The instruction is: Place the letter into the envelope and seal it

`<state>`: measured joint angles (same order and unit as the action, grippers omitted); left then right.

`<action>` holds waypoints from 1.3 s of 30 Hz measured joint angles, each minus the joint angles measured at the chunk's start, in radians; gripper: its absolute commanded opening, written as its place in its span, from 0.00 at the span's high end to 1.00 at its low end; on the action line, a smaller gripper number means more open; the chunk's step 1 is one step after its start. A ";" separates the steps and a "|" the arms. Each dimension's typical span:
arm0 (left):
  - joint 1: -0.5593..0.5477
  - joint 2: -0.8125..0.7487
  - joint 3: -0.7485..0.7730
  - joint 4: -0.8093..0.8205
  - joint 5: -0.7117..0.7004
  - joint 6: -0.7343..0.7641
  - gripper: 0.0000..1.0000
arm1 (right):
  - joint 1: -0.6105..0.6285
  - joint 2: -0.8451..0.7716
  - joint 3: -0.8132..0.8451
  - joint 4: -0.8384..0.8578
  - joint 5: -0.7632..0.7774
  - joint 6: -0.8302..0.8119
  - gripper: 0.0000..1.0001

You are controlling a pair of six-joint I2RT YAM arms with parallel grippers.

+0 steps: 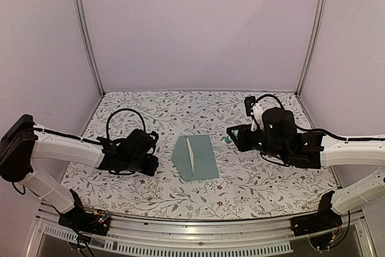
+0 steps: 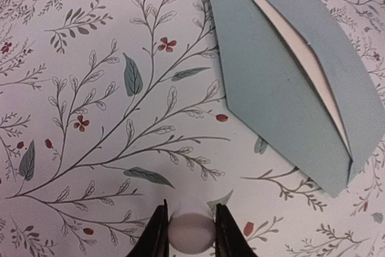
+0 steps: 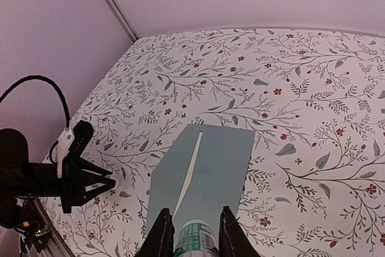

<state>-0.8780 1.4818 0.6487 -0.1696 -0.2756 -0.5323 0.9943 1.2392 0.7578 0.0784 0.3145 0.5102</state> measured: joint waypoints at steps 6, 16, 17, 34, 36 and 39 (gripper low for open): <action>0.002 -0.190 0.003 0.132 0.143 0.045 0.88 | 0.000 -0.013 -0.001 0.059 -0.068 0.014 1.00; 0.014 -0.256 0.023 0.611 0.530 0.002 0.95 | 0.000 -0.136 -0.033 0.296 -0.266 0.052 1.00; 0.016 -0.249 0.023 0.676 0.562 -0.017 0.95 | 0.000 -0.140 -0.033 0.321 -0.283 0.059 1.00; 0.019 -0.068 0.026 1.294 0.876 -0.264 0.95 | 0.000 -0.138 -0.034 0.536 -0.389 0.244 1.00; 0.020 -0.061 0.034 1.321 0.879 -0.269 0.95 | 0.000 -0.129 -0.034 0.543 -0.402 0.259 1.00; 0.020 -0.052 0.047 1.349 0.879 -0.274 0.96 | 0.000 -0.119 -0.034 0.550 -0.411 0.273 1.00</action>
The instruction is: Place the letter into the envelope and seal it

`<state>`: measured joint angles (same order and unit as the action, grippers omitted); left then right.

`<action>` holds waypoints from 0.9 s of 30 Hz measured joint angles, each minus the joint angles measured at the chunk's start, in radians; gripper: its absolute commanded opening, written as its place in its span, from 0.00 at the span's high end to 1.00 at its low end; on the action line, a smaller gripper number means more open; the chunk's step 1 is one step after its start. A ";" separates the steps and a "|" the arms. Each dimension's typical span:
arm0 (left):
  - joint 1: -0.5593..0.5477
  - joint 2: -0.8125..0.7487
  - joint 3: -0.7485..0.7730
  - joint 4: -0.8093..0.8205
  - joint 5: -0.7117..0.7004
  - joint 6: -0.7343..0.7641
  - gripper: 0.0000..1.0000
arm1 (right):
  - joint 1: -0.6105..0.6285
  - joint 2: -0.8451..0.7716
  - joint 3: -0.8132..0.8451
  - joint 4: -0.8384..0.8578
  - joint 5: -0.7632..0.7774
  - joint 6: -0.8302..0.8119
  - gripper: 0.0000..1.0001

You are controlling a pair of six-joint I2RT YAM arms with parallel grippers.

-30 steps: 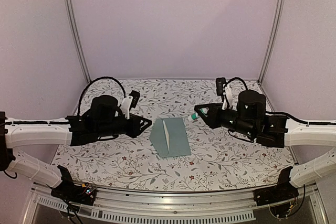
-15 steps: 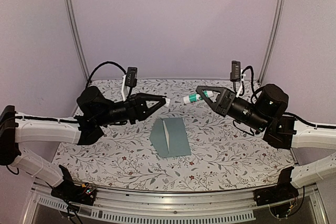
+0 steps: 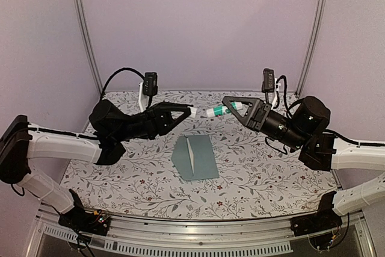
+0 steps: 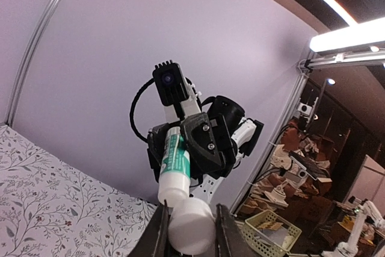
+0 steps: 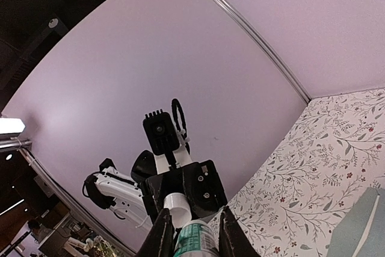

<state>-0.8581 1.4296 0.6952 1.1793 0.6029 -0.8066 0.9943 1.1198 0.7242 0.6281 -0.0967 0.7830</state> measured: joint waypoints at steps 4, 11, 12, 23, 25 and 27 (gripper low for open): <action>0.000 0.024 0.015 0.024 -0.003 -0.004 0.97 | 0.000 0.006 0.000 0.012 -0.019 0.014 1.00; 0.000 0.064 0.031 0.036 -0.008 -0.006 0.97 | 0.000 0.029 0.002 0.027 -0.038 0.032 1.00; 0.000 0.068 0.034 0.036 -0.008 -0.006 0.97 | 0.000 0.031 0.002 0.028 -0.039 0.033 1.00; 0.000 0.089 0.052 0.041 -0.008 -0.005 0.98 | 0.000 0.066 0.014 0.042 -0.040 0.044 1.00; 0.000 0.089 0.052 0.041 -0.008 -0.005 0.98 | 0.000 0.067 0.018 0.044 -0.040 0.044 1.00; 0.000 0.089 0.052 0.042 -0.008 -0.003 0.98 | 0.000 0.067 0.019 0.047 -0.039 0.044 1.00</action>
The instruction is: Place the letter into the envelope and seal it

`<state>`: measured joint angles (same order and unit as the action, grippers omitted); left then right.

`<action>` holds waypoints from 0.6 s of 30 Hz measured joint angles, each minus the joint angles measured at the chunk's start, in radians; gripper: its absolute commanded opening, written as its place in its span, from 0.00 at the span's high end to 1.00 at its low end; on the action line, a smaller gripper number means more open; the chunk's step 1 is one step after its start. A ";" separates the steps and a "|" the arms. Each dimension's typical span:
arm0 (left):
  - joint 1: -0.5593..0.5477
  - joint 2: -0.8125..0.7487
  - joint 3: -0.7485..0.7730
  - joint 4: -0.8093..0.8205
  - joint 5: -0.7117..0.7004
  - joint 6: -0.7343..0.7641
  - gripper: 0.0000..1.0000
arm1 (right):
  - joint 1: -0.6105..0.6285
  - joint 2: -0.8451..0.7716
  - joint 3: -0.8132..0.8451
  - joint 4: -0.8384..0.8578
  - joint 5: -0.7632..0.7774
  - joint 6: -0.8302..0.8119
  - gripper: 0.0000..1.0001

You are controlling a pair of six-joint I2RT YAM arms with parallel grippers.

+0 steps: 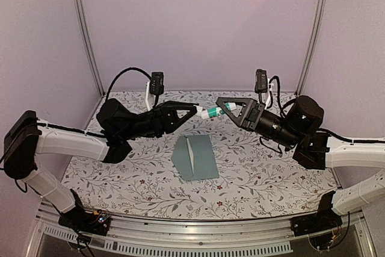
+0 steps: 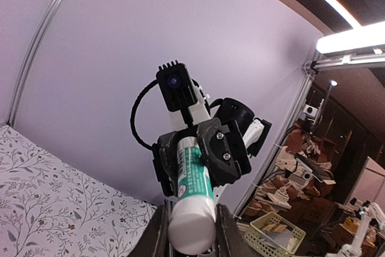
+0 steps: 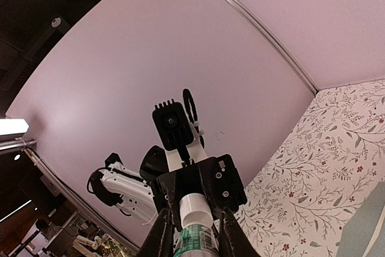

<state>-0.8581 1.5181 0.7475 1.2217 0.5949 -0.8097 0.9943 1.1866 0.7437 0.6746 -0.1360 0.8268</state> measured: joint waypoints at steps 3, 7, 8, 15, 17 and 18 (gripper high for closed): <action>0.000 0.000 0.000 0.000 0.000 0.006 0.98 | 0.000 0.000 0.000 0.000 0.002 0.000 1.00; -0.001 0.000 0.000 0.000 0.000 0.013 0.98 | 0.000 0.000 0.002 0.000 0.006 0.000 1.00; -0.001 0.000 0.000 0.000 0.000 0.015 0.98 | 0.000 0.000 0.002 -0.001 0.008 -0.001 1.00; -0.006 0.000 0.000 0.005 0.003 0.019 0.98 | 0.000 0.005 0.016 -0.001 0.020 -0.002 1.00; -0.007 0.000 0.000 0.008 0.004 0.021 0.98 | 0.000 0.010 0.022 -0.001 0.022 -0.004 1.00; -0.007 0.000 0.000 0.009 0.004 0.022 0.98 | 0.000 0.012 0.024 0.000 0.023 -0.004 1.00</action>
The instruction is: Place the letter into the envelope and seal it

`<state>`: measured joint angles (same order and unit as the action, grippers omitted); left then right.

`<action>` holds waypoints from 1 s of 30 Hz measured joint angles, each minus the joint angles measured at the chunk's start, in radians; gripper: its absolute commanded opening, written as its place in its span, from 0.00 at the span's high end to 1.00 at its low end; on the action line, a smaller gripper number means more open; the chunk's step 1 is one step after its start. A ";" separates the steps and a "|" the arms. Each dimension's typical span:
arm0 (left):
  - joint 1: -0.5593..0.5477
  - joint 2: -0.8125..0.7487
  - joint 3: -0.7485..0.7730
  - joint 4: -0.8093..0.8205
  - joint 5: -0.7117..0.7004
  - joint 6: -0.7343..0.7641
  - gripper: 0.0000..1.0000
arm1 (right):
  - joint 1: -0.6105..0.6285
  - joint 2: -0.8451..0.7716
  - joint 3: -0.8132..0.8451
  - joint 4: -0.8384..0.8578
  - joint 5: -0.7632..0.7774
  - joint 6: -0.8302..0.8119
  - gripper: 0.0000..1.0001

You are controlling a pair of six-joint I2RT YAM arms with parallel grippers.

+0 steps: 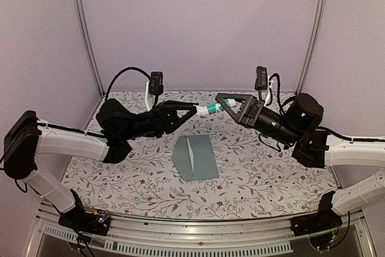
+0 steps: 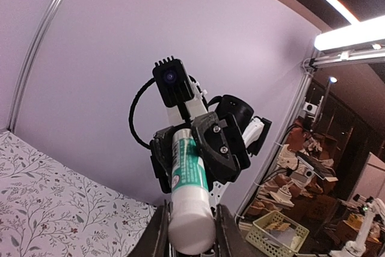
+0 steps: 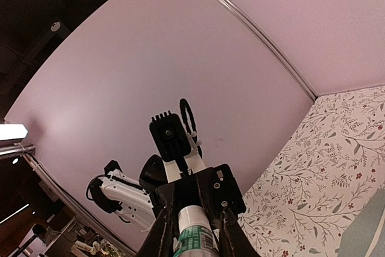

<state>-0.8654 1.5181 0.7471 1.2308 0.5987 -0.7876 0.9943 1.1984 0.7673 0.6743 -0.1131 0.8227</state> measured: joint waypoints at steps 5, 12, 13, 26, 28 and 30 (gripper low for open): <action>0.000 0.000 0.000 0.009 -0.003 0.005 0.98 | 0.000 0.010 0.008 0.008 0.004 0.002 1.00; -0.002 0.000 0.000 0.024 -0.034 0.035 0.99 | 0.000 0.043 0.008 0.079 0.023 0.046 1.00; -0.002 0.000 0.000 0.029 -0.042 0.039 0.99 | 0.000 0.050 0.008 0.098 0.027 0.058 1.00; -0.015 0.002 0.004 0.084 -0.156 0.122 0.99 | -0.002 0.152 0.008 0.306 0.068 0.209 1.00; -0.019 0.002 0.004 0.090 -0.169 0.133 0.99 | -0.002 0.161 0.008 0.326 0.072 0.223 1.00; -0.021 0.002 0.004 0.100 -0.178 0.144 0.99 | -0.002 0.170 0.008 0.344 0.074 0.236 1.00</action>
<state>-0.8860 1.5204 0.7513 1.3304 0.4210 -0.6437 0.9920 1.3685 0.7757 1.0187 -0.0391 1.0588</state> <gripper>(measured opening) 0.206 0.214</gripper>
